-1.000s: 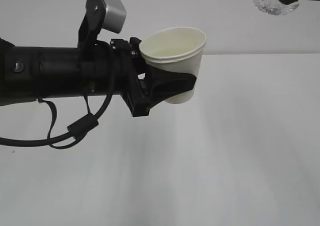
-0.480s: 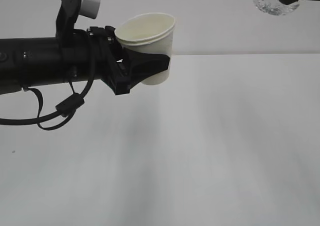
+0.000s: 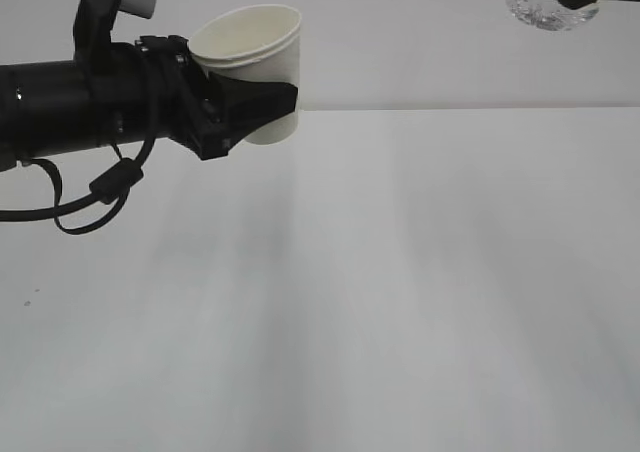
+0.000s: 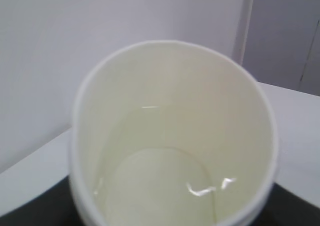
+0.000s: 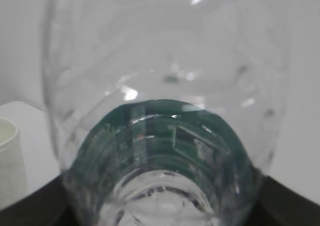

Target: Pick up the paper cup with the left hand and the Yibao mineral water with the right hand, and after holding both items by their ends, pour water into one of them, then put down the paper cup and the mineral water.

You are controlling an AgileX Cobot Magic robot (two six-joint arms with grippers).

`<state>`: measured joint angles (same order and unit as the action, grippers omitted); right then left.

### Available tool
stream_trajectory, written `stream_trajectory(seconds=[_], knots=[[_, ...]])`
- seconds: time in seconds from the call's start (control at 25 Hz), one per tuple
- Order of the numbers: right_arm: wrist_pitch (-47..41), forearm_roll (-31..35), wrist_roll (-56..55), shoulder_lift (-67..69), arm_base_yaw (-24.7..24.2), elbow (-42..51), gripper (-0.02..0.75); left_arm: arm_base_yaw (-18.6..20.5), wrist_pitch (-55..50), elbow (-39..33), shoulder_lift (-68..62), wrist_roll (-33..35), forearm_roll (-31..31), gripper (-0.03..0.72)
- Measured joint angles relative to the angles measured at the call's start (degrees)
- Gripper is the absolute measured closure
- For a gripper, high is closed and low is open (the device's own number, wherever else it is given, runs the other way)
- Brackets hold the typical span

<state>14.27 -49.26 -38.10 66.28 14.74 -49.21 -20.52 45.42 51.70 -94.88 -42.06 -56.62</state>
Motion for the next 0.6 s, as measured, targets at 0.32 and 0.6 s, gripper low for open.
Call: stream_trajectory(seconds=[0.32, 0.6], knots=[[0.0, 0.0, 0.0, 0.0, 0.0, 0.0, 0.265, 4.88, 0.0, 0.0, 0.0, 0.1, 0.32, 0.244], [0.0, 0.0, 0.0, 0.0, 0.0, 0.0, 0.265, 8.05, 0.0, 0.0, 0.0, 0.1, 0.53, 0.244]])
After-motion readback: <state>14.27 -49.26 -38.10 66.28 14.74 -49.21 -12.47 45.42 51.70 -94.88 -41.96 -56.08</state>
